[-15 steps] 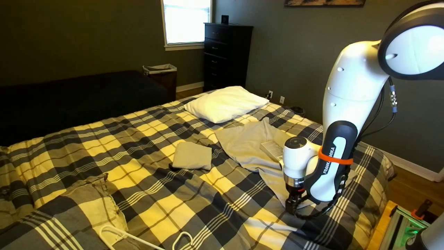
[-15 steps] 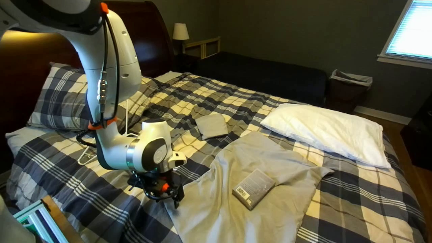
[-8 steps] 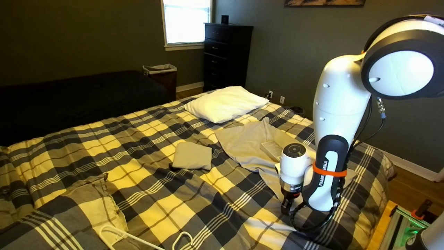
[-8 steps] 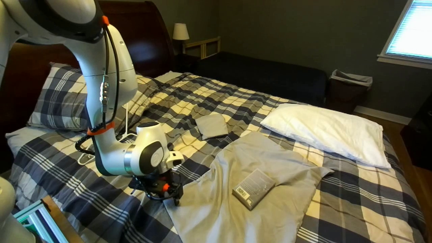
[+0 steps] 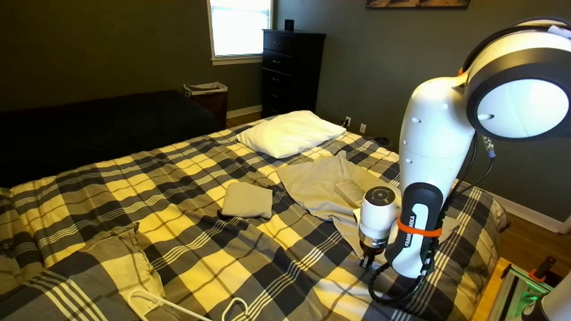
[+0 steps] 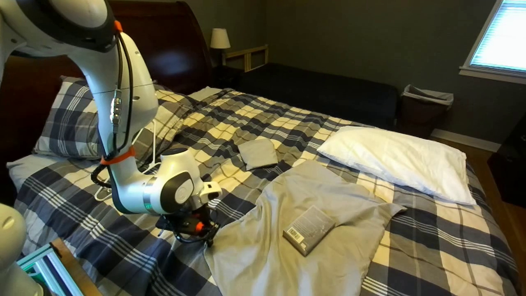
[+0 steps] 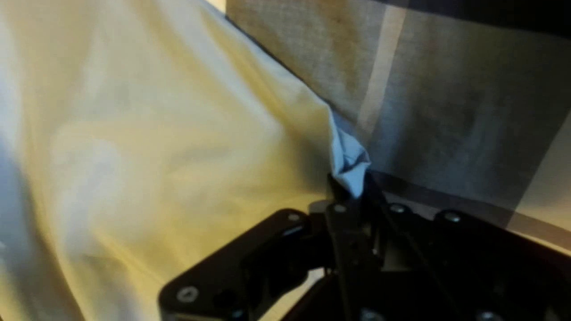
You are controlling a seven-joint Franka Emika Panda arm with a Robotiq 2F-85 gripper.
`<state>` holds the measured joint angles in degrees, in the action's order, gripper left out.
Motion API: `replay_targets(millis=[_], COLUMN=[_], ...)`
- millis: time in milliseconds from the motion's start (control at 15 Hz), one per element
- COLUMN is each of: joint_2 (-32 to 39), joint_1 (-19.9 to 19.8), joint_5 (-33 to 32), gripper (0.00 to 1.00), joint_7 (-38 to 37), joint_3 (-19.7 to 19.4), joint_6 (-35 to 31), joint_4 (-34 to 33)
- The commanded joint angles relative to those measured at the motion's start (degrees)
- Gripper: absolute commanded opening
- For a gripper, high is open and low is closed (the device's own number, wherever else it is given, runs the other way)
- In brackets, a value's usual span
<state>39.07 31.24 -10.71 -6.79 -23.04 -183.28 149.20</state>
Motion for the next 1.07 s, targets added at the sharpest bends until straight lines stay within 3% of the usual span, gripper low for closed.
replay_targets(millis=[0, 133, 200, 267, 333, 400, 667, 733, 1000], joint_2=[-3.6, -5.4, -7.5, -10.5, -12.2, -6.3, -11.1, -11.0, -14.4], joint_1=[1.8, 2.6, 0.5, -3.4, -4.1, -1.7, -4.9, -5.5, -15.6], joint_5=[3.5, 5.3, 6.6, 7.4, 8.2, 10.5, 10.8, 11.2, 8.4], gripper=[0.0, 0.01, 0.01, 0.01, 0.01, 0.02, 0.01, 0.01, 0.01], joint_7=[3.2, 4.6, 5.1, 6.0, 7.2, 7.7, 9.6, 9.8, 10.9], joint_3=[-2.1, -4.5, -4.8, -3.1, -2.6, -1.9, -1.2, -0.4, 8.2], joint_6=[-3.5, -6.0, -8.8, -10.6, -11.4, -9.3, -10.2, -9.6, -3.6], joint_4=[4.2, 6.0, 7.3, 8.9, 10.2, 6.2, 9.0, 8.8, 8.6])
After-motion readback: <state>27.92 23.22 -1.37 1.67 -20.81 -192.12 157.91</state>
